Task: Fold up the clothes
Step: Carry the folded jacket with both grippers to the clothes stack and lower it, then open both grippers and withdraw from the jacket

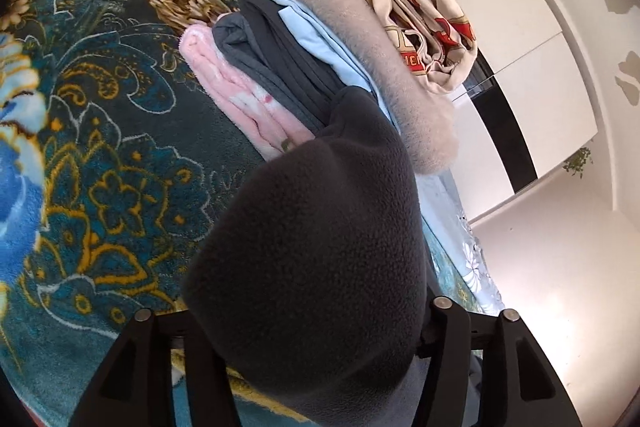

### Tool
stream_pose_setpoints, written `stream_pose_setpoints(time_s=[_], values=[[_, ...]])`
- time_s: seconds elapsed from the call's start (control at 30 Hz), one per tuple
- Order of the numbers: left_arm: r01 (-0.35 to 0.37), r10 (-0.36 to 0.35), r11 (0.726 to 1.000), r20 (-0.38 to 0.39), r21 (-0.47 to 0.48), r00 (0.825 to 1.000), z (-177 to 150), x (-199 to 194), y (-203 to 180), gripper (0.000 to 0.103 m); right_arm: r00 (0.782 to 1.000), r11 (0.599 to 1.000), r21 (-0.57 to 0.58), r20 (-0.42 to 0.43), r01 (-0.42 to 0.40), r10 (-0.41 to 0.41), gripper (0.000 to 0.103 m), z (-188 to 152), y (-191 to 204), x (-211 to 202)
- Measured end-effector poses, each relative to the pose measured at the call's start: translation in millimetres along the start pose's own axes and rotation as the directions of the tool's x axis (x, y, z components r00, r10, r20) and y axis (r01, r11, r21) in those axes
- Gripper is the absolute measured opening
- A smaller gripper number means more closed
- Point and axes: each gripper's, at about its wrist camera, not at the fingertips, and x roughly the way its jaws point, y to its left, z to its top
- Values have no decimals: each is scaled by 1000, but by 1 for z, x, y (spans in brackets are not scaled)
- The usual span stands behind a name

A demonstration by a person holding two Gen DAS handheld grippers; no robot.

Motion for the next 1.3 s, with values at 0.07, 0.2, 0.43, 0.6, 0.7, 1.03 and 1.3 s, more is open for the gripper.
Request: stream_pose_setpoints(time_s=[0.07,0.2,0.43,0.6,0.7,1.03,1.3], values=[[-20,20,1000,-6,4,1000,3,-2,-3,67,1000,1000,12,-16,-7,8,65,8,-3,-12],[-59,59,998,-18,12,998,10,-5,-10,71,1000,999,34,-3,15,-15,68,18,-17,-42],[-218,210,971,86,98,974,42,-17,-38,75,980,985,97,126,143,-155,69,35,-29,-93],[-238,201,917,144,321,969,30,-25,-98,75,971,981,-56,167,185,-174,69,30,15,-88],[-178,152,881,94,437,984,7,-6,-123,76,966,966,-162,194,201,-169,69,28,45,-75],[-175,202,894,-23,412,979,2,58,-88,75,979,911,-360,60,203,-194,69,9,67,-18],[-366,393,752,73,548,916,-15,95,-117,78,982,939,-294,-3,178,-187,69,20,45,-4]])
